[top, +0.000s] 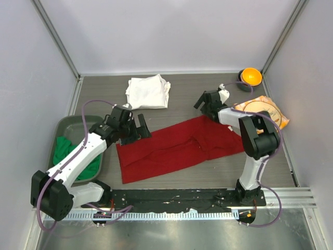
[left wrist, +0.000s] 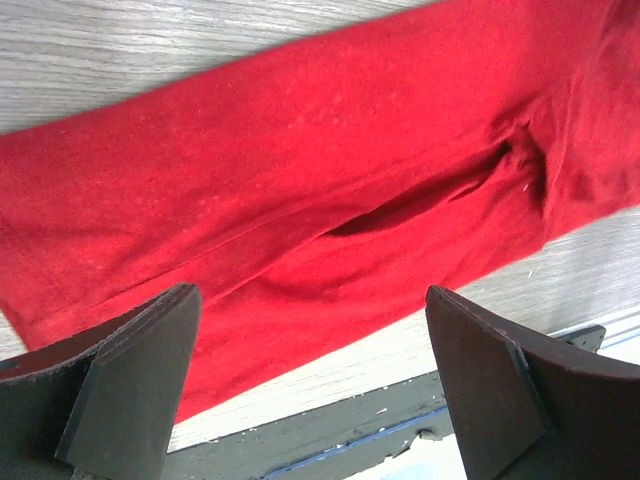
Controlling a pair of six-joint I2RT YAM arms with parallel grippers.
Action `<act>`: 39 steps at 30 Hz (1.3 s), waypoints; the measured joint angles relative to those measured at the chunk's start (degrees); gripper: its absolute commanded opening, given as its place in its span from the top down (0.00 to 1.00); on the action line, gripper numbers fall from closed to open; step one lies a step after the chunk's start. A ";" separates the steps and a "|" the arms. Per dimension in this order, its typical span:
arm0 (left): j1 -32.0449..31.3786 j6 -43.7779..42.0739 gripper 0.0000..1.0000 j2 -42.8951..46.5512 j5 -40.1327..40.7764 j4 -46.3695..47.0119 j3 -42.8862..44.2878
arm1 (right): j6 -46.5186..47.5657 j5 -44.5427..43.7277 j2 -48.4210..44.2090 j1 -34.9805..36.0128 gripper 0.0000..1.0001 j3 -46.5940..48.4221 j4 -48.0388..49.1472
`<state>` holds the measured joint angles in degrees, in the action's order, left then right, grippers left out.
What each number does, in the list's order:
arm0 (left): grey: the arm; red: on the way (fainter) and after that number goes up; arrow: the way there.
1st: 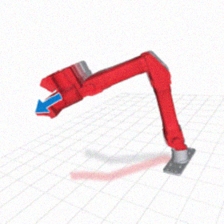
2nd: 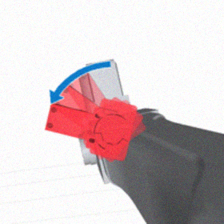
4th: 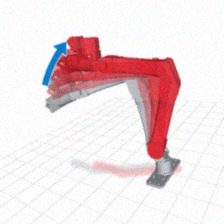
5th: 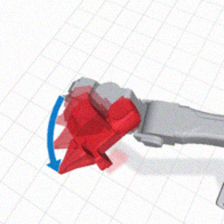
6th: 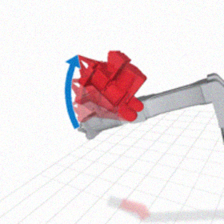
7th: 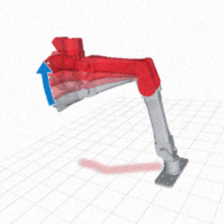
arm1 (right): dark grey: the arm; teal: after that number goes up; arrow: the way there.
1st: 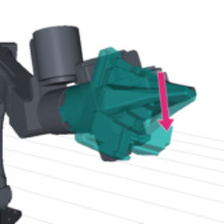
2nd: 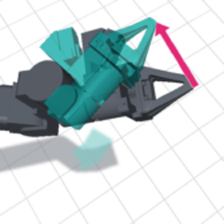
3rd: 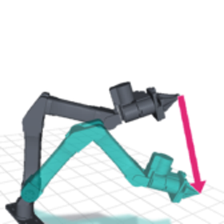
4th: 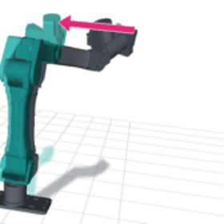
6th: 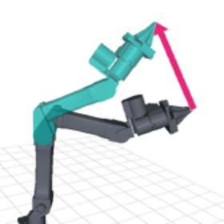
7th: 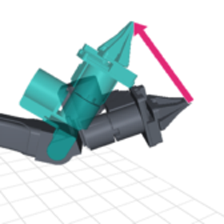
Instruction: Fold and stack the t-shirts
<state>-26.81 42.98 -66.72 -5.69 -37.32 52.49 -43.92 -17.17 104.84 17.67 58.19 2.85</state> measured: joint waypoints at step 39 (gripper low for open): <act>-4.17 5.55 0.00 -13.03 -6.82 30.84 -16.74 | 10.12 15.61 -22.73 -1.44 0.00 32.35 -19.17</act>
<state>-30.98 48.53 -79.75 -12.51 -6.48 35.75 -33.80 -1.56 82.11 16.23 90.54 -16.32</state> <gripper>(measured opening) 0.995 0.996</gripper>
